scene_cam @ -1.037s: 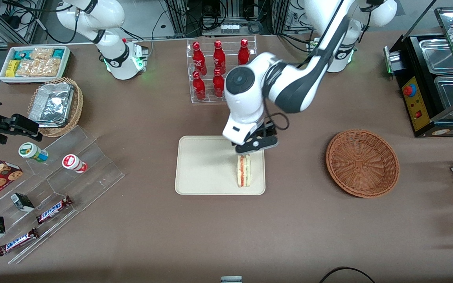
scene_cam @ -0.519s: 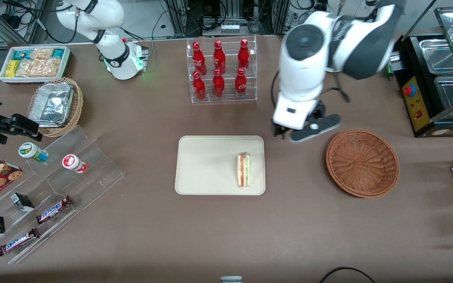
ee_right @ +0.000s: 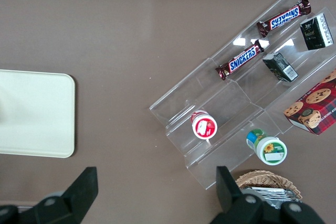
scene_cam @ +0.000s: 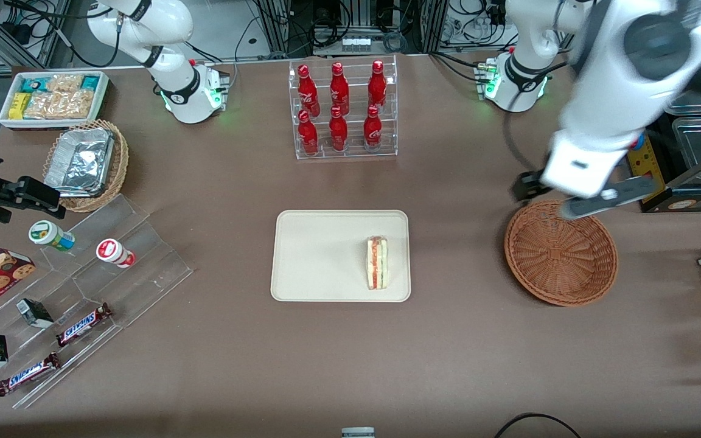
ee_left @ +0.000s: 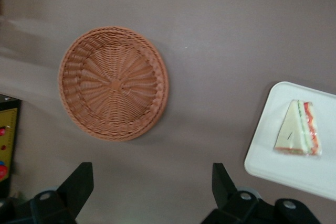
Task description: Place sandwich from basket to tray
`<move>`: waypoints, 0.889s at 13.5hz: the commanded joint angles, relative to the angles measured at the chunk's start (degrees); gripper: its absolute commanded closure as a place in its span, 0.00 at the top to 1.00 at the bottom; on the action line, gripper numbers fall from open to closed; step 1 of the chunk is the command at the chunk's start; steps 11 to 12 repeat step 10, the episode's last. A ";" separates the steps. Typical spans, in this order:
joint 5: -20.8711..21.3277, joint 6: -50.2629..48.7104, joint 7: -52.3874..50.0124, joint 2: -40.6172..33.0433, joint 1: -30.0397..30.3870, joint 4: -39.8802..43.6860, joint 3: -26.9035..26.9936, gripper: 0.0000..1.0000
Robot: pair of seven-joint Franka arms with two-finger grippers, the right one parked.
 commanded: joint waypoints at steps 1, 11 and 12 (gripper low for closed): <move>-2.97 -1.60 10.92 -5.67 5.32 -3.71 -0.81 1.00; -9.31 -3.19 21.78 -4.89 10.96 -2.22 -0.46 1.00; -9.31 -3.19 21.78 -4.89 10.96 -2.22 -0.46 1.00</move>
